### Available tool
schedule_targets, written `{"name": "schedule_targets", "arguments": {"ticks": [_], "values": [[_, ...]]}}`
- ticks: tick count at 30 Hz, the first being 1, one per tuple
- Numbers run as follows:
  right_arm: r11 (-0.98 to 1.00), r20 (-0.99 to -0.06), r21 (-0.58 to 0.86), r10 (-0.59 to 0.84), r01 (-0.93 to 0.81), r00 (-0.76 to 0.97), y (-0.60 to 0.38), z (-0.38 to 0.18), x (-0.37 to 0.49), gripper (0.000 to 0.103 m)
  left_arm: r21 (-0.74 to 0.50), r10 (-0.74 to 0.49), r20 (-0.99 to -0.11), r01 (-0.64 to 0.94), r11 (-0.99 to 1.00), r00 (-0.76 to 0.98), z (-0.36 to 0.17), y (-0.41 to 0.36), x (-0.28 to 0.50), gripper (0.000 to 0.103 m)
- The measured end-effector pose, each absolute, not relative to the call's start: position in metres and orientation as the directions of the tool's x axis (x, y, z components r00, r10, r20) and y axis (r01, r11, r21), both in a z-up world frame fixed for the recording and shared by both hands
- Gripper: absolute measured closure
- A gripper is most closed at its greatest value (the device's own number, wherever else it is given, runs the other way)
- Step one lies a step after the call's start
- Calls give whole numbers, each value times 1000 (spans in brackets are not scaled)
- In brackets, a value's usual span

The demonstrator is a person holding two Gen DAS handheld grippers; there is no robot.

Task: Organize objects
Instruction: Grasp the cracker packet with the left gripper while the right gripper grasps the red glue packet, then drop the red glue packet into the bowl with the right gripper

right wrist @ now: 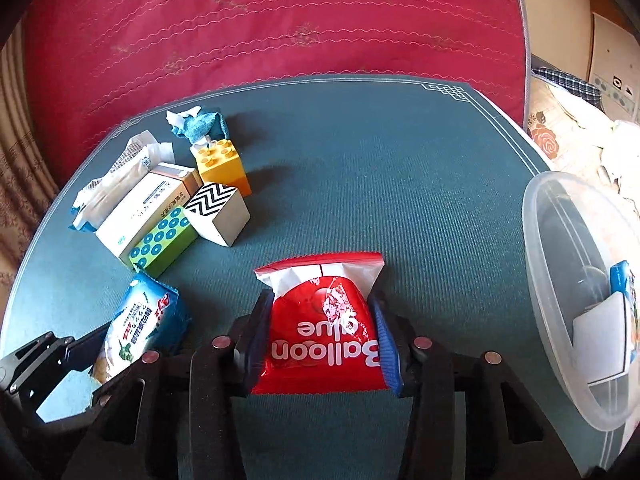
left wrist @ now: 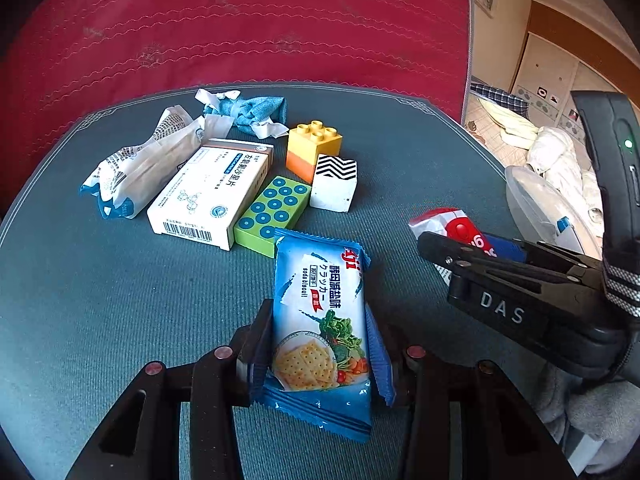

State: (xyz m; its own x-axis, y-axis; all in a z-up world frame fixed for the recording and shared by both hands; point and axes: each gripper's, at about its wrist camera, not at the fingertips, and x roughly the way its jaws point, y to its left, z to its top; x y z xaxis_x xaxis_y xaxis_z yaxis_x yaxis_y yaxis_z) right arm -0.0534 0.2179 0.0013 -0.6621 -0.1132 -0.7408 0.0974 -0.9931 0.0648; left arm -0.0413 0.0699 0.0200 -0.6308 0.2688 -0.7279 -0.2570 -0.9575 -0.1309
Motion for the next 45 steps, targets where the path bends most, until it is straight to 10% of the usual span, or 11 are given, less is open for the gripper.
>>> {"name": "schedule_targets", "arguments": {"ticks": [36, 45], "values": [[-984, -613, 118, 36, -136, -789, 353, 53, -43, 55, -61, 267, -682, -311, -949, -681, 36, 97, -17, 60], [-968, -560, 167, 64, -187, -826, 389, 64, -25, 41, -57, 274, -688, -326, -944, -672, 36, 107, -18, 60]]}}
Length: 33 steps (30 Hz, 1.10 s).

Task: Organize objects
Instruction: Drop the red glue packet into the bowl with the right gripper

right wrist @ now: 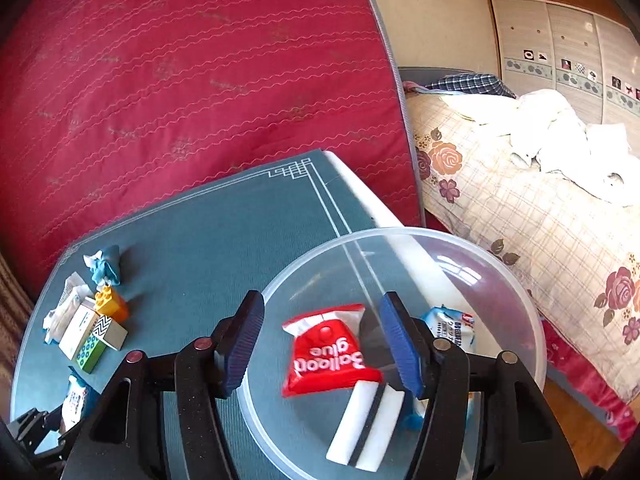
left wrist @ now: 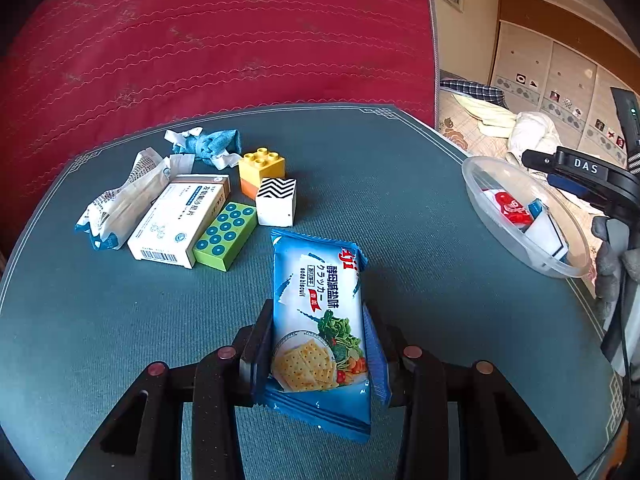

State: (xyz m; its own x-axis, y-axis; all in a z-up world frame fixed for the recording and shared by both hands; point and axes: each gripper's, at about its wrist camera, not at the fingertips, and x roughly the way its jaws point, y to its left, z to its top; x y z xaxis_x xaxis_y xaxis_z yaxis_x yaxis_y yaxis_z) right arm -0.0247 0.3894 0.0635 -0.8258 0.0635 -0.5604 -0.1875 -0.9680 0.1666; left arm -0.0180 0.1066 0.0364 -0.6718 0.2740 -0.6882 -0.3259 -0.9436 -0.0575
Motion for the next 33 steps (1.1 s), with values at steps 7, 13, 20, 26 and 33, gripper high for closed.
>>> {"name": "schedule_targets", "arguments": {"ticks": [7, 13, 20, 26, 33], "values": [[-969, -544, 155, 79, -192, -835, 402, 62, 9, 41, -31, 285, -689, -365, -931, -667, 41, 132, -17, 60], [-981, -534, 87, 99, -171, -840, 404, 56, 31, 41, -16, 303, -694, -406, -914, -653, 49, 162, -18, 60], [-982, -575, -51, 179, -184, -798, 413, 34, 31, 41, 5, 326, -689, -453, -891, -648, 62, 202, -18, 60], [-977, -548, 71, 132, -203, -826, 443, 39, 44, 40, 29, 346, -685, -498, -866, -641, 69, 235, -19, 60], [-960, -485, 158, 128, -231, -865, 462, 55, 59, 41, 32, 386, -692, -560, -828, -610, 71, 276, -26, 60]]}}
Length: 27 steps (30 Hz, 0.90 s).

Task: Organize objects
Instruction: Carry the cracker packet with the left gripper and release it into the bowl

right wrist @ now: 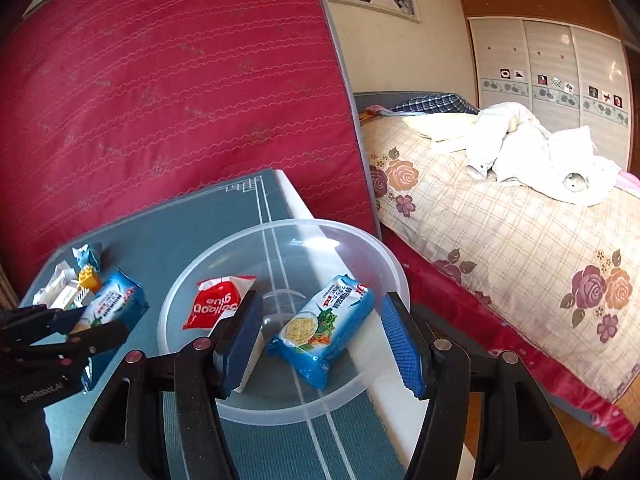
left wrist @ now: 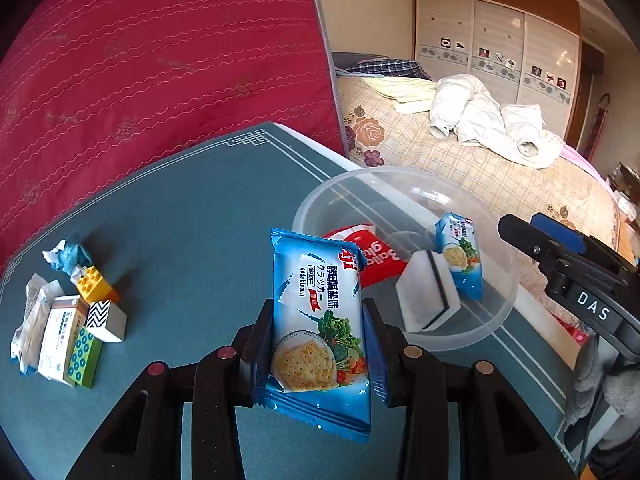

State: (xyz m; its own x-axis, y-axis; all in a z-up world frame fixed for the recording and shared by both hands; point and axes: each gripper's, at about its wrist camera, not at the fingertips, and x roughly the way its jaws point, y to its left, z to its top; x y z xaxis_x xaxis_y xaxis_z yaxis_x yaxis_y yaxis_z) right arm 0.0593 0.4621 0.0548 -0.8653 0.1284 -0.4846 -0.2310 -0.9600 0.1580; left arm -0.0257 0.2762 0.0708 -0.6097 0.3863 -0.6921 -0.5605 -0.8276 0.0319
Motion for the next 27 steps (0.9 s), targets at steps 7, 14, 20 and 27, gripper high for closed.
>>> {"name": "schedule_targets", "arguments": {"ticks": [7, 14, 20, 27], "values": [[-941, -452, 221, 133, -255, -882, 481, 62, 70, 40, 62, 403, -712, -623, -780, -575, 59, 321, -31, 60], [-930, -434, 255, 136, -266, -891, 492, 66, 76, 40, 50, 447, -714, -676, -735, -539, 52, 352, -33, 59], [-924, -439, 266, 136, -273, -888, 497, 62, 76, 40, 39, 476, -681, -677, -735, -556, 58, 350, -31, 21], [-927, -450, 263, 127, -267, -884, 494, 58, 75, 40, 23, 449, -676, -626, -780, -584, 64, 330, -36, 20]]}}
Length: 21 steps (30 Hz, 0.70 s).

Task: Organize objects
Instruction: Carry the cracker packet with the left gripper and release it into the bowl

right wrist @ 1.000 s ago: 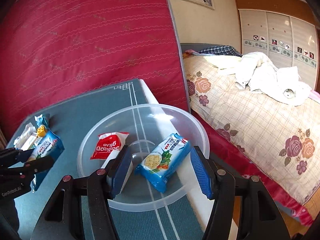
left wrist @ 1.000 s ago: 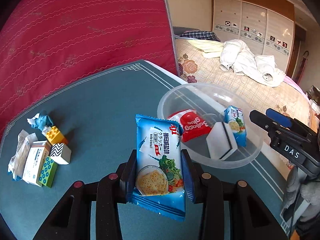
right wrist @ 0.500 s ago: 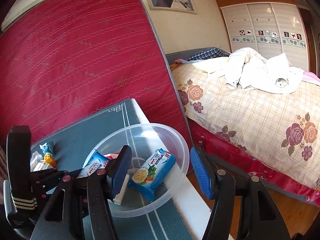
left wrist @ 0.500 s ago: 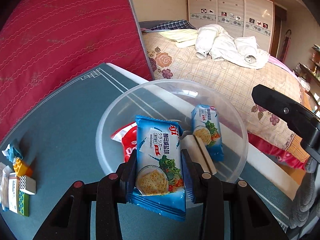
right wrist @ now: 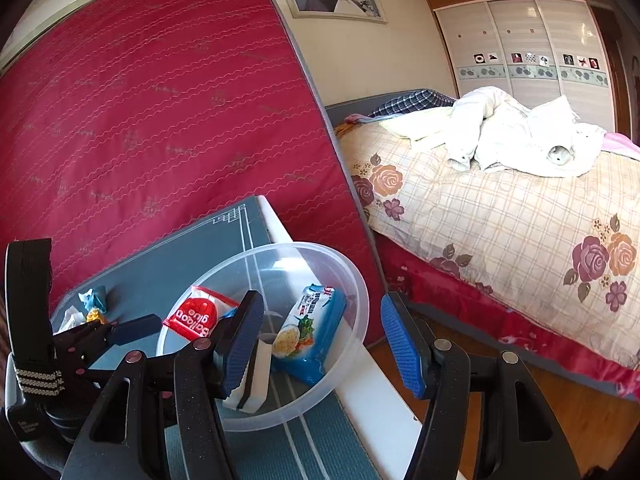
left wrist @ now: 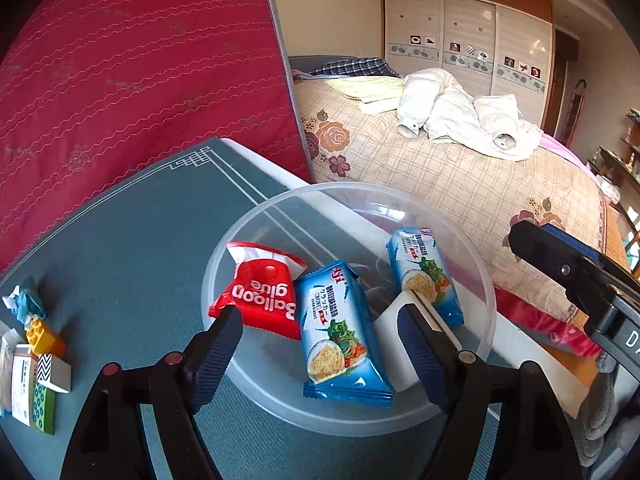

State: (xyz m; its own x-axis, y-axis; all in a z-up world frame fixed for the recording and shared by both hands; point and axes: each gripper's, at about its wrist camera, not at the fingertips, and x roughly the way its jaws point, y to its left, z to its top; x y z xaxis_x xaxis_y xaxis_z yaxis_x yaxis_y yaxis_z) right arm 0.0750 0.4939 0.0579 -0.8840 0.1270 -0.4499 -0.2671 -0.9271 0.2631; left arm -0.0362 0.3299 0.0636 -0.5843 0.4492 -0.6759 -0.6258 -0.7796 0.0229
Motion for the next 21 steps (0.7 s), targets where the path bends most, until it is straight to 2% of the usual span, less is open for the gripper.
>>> {"name": "schedule_targets", "arguments": {"ticks": [2, 5, 13, 21], "values": [[-928, -452, 262, 124, -264, -883, 493, 57, 75, 40, 22, 447, -669, -617, -787, -594, 65, 325, -35, 20], [-931, -455, 257, 121, -260, -882, 490, 56, 74, 40, 45, 432, -657, -605, -795, -617, 63, 322, -31, 14], [-940, -463, 233, 118, -249, -878, 480, 55, 76, 40, 131, 328, -693, -560, -818, -642, 41, 332, -40, 14], [-944, -474, 224, 109, -240, -874, 475, 52, 76, 40, 77, 345, -684, -535, -842, -642, 52, 314, -37, 10]]}}
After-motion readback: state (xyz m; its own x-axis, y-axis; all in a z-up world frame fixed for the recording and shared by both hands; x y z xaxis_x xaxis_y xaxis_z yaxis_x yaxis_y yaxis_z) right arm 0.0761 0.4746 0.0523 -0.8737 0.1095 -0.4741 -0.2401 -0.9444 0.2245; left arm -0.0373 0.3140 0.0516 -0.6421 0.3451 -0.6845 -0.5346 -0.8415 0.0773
